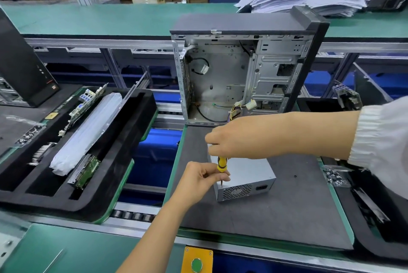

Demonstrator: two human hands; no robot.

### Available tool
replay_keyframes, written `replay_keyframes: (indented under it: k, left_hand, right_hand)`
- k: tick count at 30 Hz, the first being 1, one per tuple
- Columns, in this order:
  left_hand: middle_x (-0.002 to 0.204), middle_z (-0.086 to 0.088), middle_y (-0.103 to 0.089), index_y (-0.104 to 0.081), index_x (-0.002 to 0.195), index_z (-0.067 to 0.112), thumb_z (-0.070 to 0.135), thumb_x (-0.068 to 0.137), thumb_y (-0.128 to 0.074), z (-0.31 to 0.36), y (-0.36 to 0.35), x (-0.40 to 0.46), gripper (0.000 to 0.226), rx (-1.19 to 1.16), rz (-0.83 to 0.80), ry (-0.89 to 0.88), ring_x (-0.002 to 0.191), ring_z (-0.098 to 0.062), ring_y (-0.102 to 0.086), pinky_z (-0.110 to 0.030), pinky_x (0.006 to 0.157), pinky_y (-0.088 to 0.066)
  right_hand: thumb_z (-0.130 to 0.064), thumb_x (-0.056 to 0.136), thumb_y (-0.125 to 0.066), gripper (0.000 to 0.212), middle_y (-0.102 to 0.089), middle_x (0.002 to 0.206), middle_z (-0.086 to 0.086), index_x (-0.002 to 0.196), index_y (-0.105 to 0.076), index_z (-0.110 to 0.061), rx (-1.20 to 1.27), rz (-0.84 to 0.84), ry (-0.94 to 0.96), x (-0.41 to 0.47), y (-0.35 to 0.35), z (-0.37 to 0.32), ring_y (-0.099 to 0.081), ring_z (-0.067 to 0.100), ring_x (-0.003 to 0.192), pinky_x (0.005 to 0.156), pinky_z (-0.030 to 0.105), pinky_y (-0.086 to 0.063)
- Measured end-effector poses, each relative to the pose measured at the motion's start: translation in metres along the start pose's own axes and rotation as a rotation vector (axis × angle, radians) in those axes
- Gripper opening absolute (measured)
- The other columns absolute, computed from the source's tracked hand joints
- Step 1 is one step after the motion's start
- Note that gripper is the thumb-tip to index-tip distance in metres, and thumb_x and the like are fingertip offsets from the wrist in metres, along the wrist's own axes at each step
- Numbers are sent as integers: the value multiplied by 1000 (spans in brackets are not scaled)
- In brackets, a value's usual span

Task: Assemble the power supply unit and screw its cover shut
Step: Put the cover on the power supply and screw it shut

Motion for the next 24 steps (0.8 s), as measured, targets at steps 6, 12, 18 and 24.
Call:
replay_keyframes:
  k: [6, 12, 18, 24]
  left_hand:
    - [86, 8, -77, -76, 87, 20, 4, 91, -65, -2, -5, 0, 20, -27, -41, -5, 93, -12, -71, -26, 89, -54]
    - [80, 0, -75, -73, 88, 39, 5, 79, -78, -4, -2, 0, 36, -87, 19, 1, 80, -10, -69, -23, 82, -52]
    - [76, -22, -70, -70, 72, 19, 12, 78, -77, -5, -4, 5, 12, -114, -3, 11, 83, -32, -67, -49, 93, -53]
    - [82, -11, -76, -74, 76, 21, 7, 84, -74, -5, -7, 3, 16, -137, -52, 4, 92, -32, -71, -37, 94, -54]
  right_hand:
    - [-37, 99, -39, 33, -51, 69, 3, 83, -53, -12, 7, 123, -102, -5, 2, 10, -46, 23, 57, 49, 30, -32]
    - [-46, 99, -35, 53, -32, 53, 2, 57, -21, -16, 5, 143, -323, 4, 7, 17, -25, 16, 44, 44, 24, -24]
    - [-12, 89, -53, 23, -42, 107, 4, 108, -40, -14, 44, 45, -100, 6, 2, 1, -47, 20, 78, 45, 26, -24]
    - [-12, 93, -48, 7, -43, 89, 1, 98, -44, -14, 72, -16, -32, 0, 1, -3, -52, 23, 88, 60, 30, -33]
Point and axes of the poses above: each hand's wrist, its own x-axis towards the middle knuckle, its own y-axis out of the back of the hand, z = x × y, the point moved 8 cm from there along x, towards the middle knuckle
